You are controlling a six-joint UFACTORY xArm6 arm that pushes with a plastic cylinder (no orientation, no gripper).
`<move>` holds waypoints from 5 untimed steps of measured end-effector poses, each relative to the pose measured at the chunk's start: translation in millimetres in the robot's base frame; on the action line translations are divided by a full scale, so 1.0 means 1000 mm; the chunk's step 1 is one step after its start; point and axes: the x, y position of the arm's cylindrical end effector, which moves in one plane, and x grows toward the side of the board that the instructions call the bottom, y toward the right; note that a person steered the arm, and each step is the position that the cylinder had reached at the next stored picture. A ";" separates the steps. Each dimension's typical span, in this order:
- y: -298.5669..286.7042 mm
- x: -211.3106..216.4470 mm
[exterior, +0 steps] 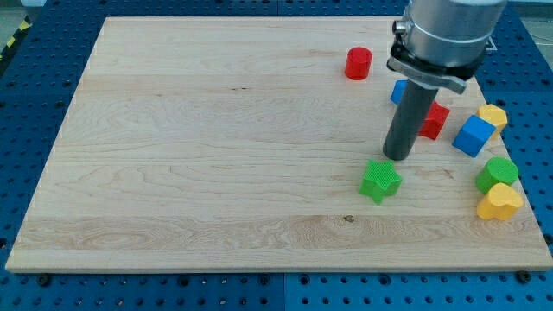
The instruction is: Move the red star into cube
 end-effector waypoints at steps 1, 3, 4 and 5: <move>0.012 -0.012; 0.024 -0.069; 0.033 -0.081; 0.033 -0.044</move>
